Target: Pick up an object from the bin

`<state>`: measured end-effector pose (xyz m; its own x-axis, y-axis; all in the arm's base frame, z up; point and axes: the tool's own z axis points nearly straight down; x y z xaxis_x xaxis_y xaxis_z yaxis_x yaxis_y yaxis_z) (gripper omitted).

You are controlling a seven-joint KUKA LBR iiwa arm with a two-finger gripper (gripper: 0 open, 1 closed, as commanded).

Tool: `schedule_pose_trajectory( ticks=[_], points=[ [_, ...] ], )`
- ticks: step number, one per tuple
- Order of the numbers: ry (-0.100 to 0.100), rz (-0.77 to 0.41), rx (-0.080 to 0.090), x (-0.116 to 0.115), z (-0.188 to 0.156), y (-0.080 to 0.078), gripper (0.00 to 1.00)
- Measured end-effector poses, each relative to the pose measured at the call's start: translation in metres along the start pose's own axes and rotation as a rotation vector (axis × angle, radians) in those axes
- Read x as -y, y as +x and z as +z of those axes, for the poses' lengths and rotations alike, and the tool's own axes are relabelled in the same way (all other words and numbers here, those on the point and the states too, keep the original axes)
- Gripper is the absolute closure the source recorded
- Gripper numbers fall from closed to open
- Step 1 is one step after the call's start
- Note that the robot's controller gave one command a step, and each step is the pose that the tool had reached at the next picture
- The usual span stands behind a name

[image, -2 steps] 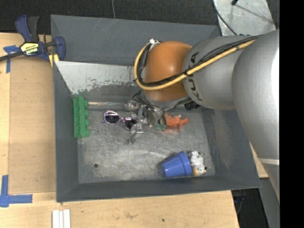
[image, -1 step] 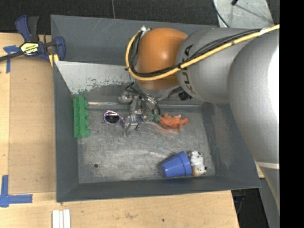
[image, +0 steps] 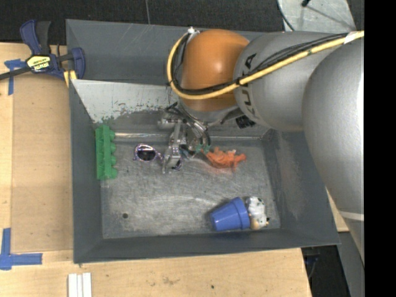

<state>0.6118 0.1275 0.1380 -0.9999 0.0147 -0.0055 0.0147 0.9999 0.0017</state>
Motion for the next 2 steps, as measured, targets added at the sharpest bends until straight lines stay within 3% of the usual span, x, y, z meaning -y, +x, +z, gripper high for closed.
schedule_pose_trajectory(
  ticks=[1,2],
  points=[
    [0.001,0.283,-0.001,-0.001,0.047,-0.003,0.0],
    [-0.002,0.337,0.013,-0.019,0.062,-0.013,1.0]
  ],
)
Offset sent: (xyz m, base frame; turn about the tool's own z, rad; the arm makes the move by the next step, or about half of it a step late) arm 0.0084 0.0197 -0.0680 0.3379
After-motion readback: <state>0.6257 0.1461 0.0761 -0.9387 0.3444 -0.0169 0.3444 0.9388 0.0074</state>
